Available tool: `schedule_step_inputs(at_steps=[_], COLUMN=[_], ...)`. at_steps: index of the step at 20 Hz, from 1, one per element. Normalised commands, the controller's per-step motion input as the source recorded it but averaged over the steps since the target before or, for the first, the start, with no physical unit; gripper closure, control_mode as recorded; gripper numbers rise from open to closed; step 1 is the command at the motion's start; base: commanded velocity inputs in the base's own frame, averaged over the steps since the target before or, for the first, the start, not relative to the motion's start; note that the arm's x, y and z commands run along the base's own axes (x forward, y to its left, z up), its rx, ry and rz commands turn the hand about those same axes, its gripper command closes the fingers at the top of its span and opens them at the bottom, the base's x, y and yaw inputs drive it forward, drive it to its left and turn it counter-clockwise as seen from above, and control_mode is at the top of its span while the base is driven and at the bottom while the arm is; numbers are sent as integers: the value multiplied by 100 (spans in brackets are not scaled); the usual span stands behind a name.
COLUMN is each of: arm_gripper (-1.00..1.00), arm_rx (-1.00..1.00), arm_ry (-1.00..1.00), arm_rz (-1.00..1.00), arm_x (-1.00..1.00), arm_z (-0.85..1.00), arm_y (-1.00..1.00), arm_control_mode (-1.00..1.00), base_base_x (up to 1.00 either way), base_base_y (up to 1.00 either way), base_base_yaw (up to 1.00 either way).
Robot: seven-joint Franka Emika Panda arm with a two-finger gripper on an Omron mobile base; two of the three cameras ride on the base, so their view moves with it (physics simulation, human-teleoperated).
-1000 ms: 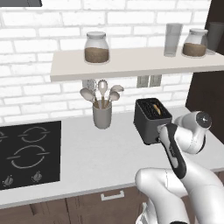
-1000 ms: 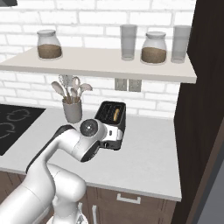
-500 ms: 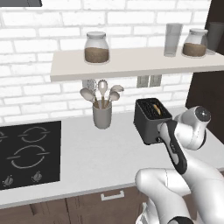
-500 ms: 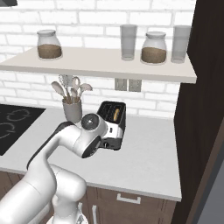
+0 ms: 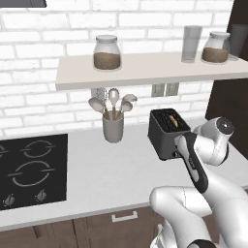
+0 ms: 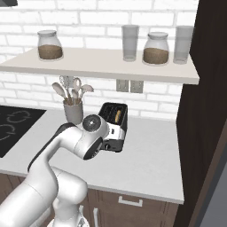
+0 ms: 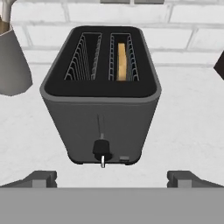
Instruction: Start the toaster. Once the lever pops up, take the bread to the plate on the dining counter.
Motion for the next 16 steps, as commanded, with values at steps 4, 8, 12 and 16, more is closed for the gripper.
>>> schedule_step_inputs(at_steps=[4,8,12,16], arm_gripper=[-100,-100,-100,-100], arm_rx=[0,0,0,0], arm_ry=[0,-4,0,0], arm_rz=[0,0,0,0], arm_x=[0,-11,-2,0], arm_z=[0,0,0,0], arm_y=[0,0,0,8], arm_control_mode=[-100,-100,-100,-100], base_base_x=[0,0,0,0], base_base_y=[0,0,0,0], base_base_yaw=[0,0,0,0])
